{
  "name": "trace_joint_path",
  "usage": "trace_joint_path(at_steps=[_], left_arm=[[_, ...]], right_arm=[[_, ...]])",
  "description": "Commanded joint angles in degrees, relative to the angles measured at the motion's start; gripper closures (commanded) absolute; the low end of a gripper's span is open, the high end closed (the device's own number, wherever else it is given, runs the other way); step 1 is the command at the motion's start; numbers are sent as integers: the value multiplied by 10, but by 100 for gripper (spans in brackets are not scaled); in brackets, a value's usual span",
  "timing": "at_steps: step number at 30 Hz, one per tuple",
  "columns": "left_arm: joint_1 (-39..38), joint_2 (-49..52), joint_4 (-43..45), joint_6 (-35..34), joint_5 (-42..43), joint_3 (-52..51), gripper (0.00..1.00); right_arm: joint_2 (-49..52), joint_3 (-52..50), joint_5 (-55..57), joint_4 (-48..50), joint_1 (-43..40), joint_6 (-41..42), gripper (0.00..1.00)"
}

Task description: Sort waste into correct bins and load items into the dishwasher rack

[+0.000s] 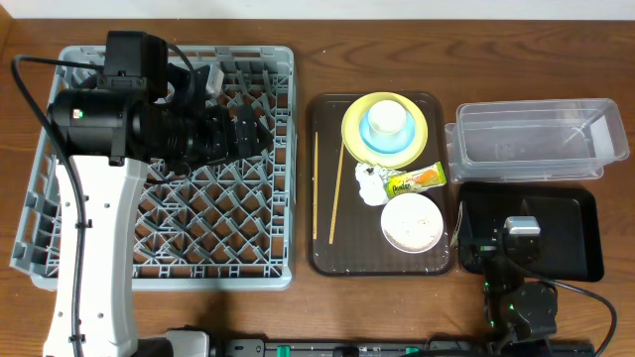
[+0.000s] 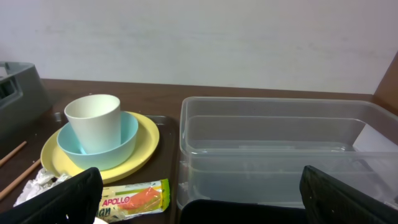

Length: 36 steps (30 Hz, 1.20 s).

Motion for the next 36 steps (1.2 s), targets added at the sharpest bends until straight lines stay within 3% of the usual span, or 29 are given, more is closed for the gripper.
trace_joint_path(at_steps=[1,2,3,5,6,12,18,23,28,31,36], left_arm=[[3,-2,2,14,-5,9,8],[3,-2,5,14,-5,9,38],[2,-1,6,14,-5,9,59],[-4,0,16,13,-6,7,90],[-8,0,23,9,-7,5,94],[-64,0,79,7,-40,-25,94],[-137,0,132,-78,-205,-82,94],[-202,0,221,-94,-210,-156,94],[-270,4,336,-94,-279,-248,93],[-291,5,392,-94,-296,-280,88],[-305,5,406,-94,-296,-284,88]], right_arm=[[0,-1,0,-2,-4,-2,1],[0,-1,0,-2,-4,-2,1],[0,-1,0,-2,-4,-2,1],[0,-1,0,-2,-4,-2,1],[0,-1,0,-2,-4,-2,1],[0,-1,0,-2,-4,-2,1],[0,-1,0,-2,-4,-2,1],[0,-1,0,-2,-4,-2,1],[0,-1,0,-2,-4,-2,1],[0,-1,0,-2,-4,-2,1],[0,-1,0,-2,-4,-2,1]])
